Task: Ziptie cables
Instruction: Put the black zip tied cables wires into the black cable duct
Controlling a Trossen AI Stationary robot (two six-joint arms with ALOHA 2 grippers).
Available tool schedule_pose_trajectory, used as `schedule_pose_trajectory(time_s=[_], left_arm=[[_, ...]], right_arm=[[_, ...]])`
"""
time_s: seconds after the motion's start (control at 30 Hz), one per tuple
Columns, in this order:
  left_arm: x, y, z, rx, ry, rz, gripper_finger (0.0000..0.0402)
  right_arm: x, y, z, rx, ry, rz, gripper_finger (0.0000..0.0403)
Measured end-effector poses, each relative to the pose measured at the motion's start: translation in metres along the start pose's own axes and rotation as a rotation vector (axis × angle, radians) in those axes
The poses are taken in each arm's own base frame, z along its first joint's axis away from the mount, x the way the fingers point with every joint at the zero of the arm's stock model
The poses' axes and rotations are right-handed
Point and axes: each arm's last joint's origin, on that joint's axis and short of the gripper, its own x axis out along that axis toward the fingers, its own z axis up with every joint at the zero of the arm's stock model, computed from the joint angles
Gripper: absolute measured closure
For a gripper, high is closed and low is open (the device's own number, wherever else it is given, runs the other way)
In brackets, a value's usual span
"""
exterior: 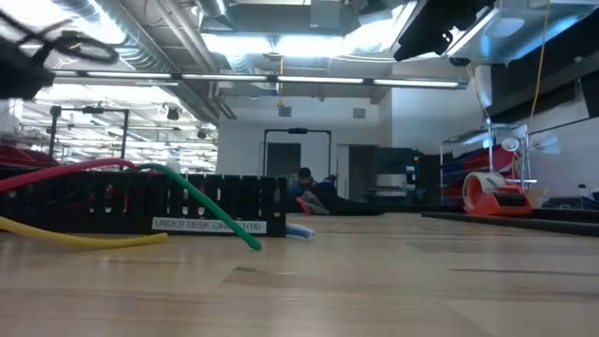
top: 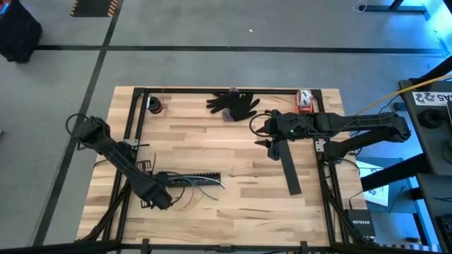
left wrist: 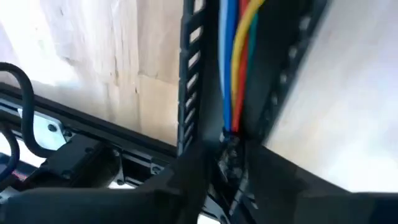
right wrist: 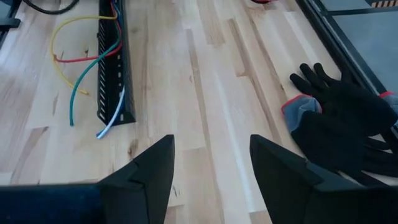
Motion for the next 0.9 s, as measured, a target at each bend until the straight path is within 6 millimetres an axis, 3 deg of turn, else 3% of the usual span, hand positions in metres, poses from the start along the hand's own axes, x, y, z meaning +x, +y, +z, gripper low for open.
schedule_pose_trajectory(time_s=[0.23,0.47,0.7,0.9], left_arm=[[-0.032,0.002,0.001,-0.032,-0.217,-0.107,0.0238],[-0.033,0.0,0.004,0.021,-0.302,-0.126,0.0215],[-0.019,-0.005,-0.002,0.203,-0.369,-0.054,0.0212],[-0.006,0.01,-0.025,0.109,-0.499,-0.058,0.0225]], right_arm=[[0.0,0.002,0.003,0.018,-0.027,0.052,0.0201],[0.008,0.007,0.015,0.047,-0.122,0.181,0.0201],[0.054,0.042,0.015,0.083,-0.092,0.296,0.0201],[0.088,0.072,0.01,0.176,-0.091,0.267,0.0201]])
